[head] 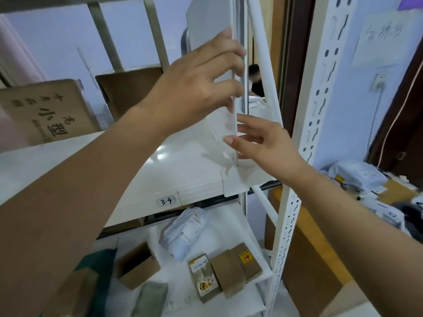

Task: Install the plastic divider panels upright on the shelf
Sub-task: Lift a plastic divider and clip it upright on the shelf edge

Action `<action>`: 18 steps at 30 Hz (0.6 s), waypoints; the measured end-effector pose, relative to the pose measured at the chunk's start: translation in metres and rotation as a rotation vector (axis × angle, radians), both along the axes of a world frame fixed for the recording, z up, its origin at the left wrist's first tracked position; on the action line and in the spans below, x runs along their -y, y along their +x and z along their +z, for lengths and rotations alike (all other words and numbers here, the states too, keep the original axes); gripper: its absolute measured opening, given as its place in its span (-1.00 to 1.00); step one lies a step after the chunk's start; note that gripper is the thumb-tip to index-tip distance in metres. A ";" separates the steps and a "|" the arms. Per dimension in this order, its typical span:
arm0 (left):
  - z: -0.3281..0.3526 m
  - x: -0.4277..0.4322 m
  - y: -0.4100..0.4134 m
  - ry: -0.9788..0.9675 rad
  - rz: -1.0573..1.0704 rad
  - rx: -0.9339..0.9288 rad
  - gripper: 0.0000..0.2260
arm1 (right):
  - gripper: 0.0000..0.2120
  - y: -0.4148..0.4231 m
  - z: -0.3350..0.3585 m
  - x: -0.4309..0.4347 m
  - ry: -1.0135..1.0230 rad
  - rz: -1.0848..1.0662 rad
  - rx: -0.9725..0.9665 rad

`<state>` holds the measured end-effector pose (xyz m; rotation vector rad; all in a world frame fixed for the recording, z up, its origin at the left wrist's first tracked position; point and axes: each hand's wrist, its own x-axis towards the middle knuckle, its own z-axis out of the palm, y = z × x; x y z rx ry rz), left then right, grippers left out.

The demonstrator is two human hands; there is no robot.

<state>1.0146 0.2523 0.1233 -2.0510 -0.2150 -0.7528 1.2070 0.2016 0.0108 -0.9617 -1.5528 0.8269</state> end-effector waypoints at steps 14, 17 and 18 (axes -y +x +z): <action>0.005 0.026 0.016 -0.107 0.119 -0.060 -0.96 | -0.50 -0.010 -0.015 -0.008 0.376 -0.211 0.636; 0.003 0.022 0.012 -0.110 0.091 -0.027 -0.94 | -0.52 -0.014 -0.021 -0.011 0.419 -0.202 0.608; 0.001 0.021 0.010 -0.120 0.074 -0.014 -0.93 | -0.54 -0.014 -0.023 -0.012 0.435 -0.200 0.608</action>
